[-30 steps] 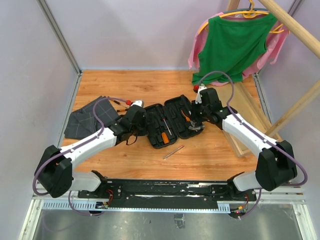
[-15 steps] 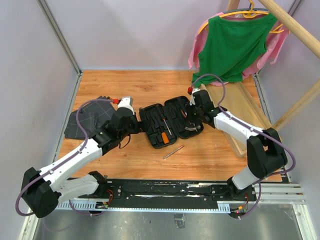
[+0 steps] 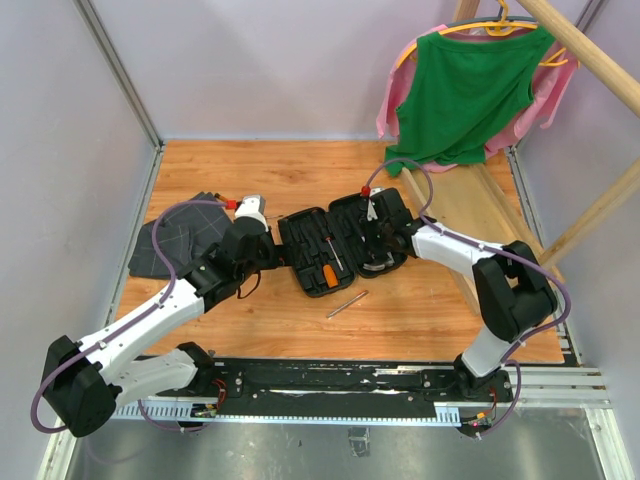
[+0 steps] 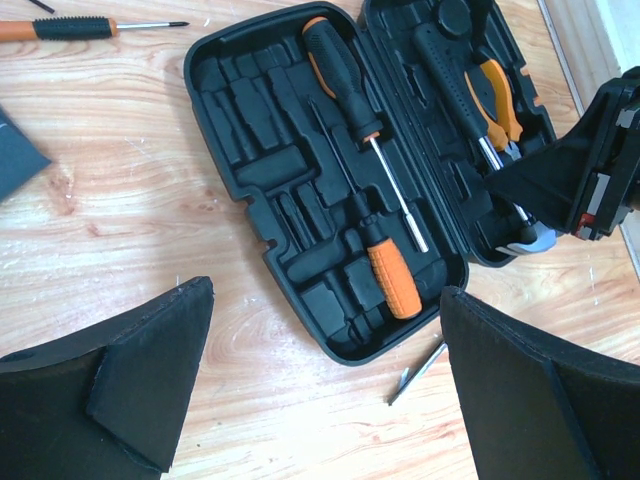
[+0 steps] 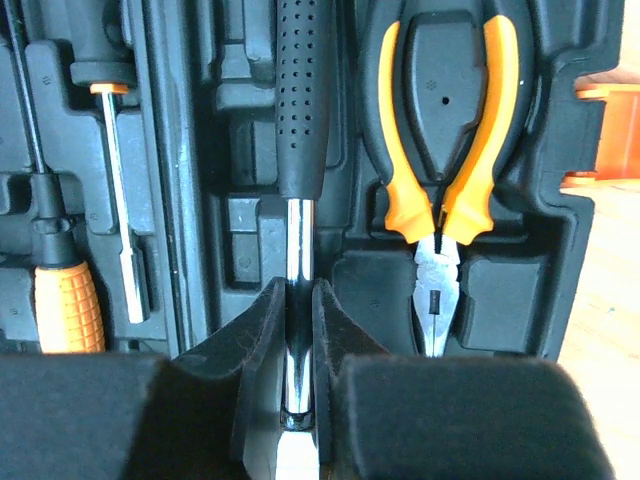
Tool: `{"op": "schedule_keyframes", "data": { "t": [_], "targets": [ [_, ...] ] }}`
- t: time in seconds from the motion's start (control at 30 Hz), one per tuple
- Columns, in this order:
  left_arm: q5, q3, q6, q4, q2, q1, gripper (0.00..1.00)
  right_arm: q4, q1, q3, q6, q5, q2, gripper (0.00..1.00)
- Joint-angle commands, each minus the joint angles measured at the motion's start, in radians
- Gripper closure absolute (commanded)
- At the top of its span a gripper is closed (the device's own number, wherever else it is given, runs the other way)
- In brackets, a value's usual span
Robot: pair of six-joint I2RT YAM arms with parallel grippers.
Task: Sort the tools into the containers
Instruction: Place the hammer in the storage box.
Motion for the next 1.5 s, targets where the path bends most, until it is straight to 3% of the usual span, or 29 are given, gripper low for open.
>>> {"op": "schedule_keyframes", "data": {
  "t": [0.0, 0.37, 0.6, 0.8, 1.47],
  "targets": [
    [0.007, -0.007, -0.013, 0.035, -0.014, 0.006, 0.01, 0.059, 0.020, -0.001, -0.034, 0.048, 0.009, 0.99],
    [0.025, -0.013, -0.007, 0.050, -0.013, 0.006, 0.01, 0.103, 0.020, -0.020, -0.084, 0.042, 0.055, 0.95],
    [0.039, -0.034, -0.022, 0.037, -0.037, 0.006, 0.01, 0.094, 0.019, -0.026, -0.068, 0.028, 0.058, 0.86],
    [0.085, -0.057, -0.024, 0.019, -0.077, 0.006, 0.01, 0.089, 0.020, -0.068, -0.045, 0.064, 0.004, 0.69],
    [0.111, -0.114, -0.034, 0.019, -0.182, 0.006, 0.01, 0.038, 0.026, -0.135, 0.011, 0.103, -0.191, 0.56]
  ]
}}
